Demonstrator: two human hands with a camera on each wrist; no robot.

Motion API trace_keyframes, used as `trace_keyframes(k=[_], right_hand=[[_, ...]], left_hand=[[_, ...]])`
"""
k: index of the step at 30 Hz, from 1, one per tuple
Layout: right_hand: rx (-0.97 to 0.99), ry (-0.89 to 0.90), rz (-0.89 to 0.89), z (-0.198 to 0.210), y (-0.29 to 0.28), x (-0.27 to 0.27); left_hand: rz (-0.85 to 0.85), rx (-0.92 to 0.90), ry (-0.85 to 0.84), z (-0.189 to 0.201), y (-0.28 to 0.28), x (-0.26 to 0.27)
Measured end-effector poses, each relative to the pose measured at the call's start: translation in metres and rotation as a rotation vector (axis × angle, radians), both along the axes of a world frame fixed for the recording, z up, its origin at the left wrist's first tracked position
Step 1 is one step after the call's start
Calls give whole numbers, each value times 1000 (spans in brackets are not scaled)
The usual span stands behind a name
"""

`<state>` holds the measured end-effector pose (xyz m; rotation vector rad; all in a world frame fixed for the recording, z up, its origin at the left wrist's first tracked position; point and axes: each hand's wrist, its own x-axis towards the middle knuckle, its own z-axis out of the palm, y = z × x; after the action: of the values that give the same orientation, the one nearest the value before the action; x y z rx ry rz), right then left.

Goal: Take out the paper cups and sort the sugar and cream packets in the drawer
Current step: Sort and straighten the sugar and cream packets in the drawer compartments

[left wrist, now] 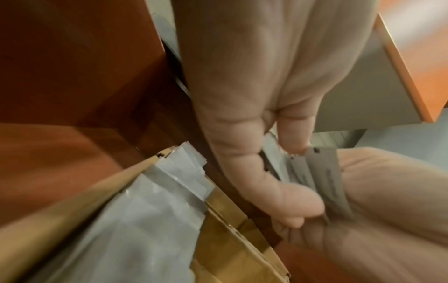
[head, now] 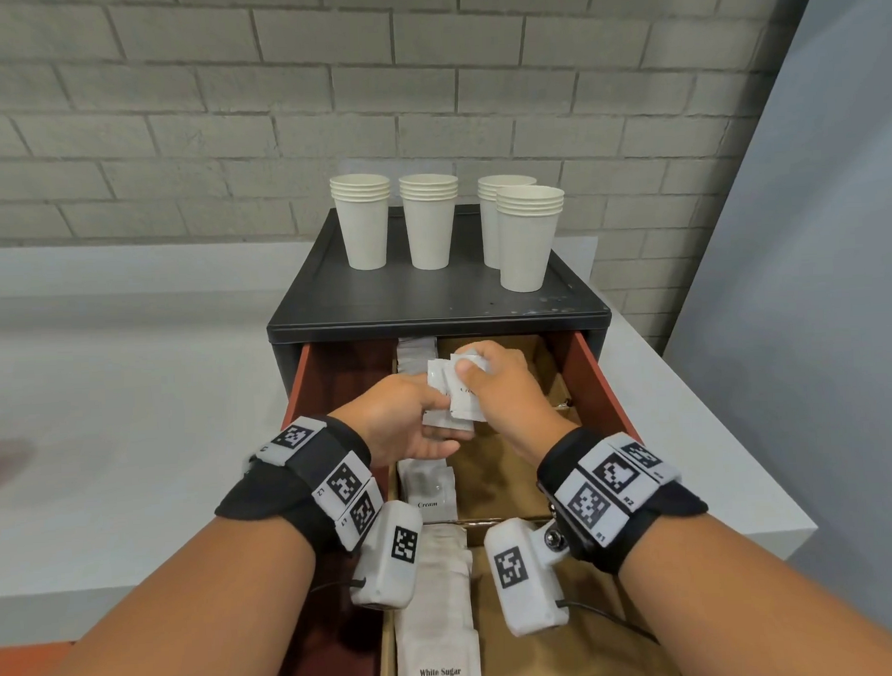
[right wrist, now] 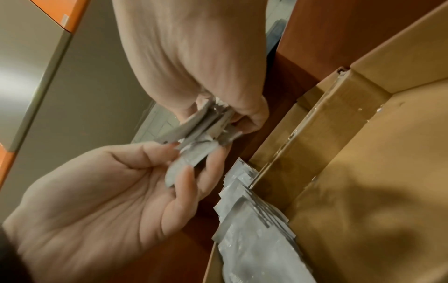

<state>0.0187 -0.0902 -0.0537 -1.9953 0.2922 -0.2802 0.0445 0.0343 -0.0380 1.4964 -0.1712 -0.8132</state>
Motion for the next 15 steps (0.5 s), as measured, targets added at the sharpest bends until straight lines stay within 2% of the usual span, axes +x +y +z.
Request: trace_keyframes(k=[4, 7, 10, 13, 15], right_hand=[[-3, 38, 75, -1, 5, -3], [1, 53, 147, 0, 11, -10], [113, 66, 213, 2, 14, -15], [267, 94, 215, 11, 8, -15], [234, 124, 222, 16, -1, -13]], left_hand=[[-143, -63, 90, 3, 3, -1], [-173, -45, 89, 4, 4, -1], [-103, 33, 34, 3, 3, 0], [18, 31, 62, 3, 5, 2], [74, 7, 91, 4, 6, 3]])
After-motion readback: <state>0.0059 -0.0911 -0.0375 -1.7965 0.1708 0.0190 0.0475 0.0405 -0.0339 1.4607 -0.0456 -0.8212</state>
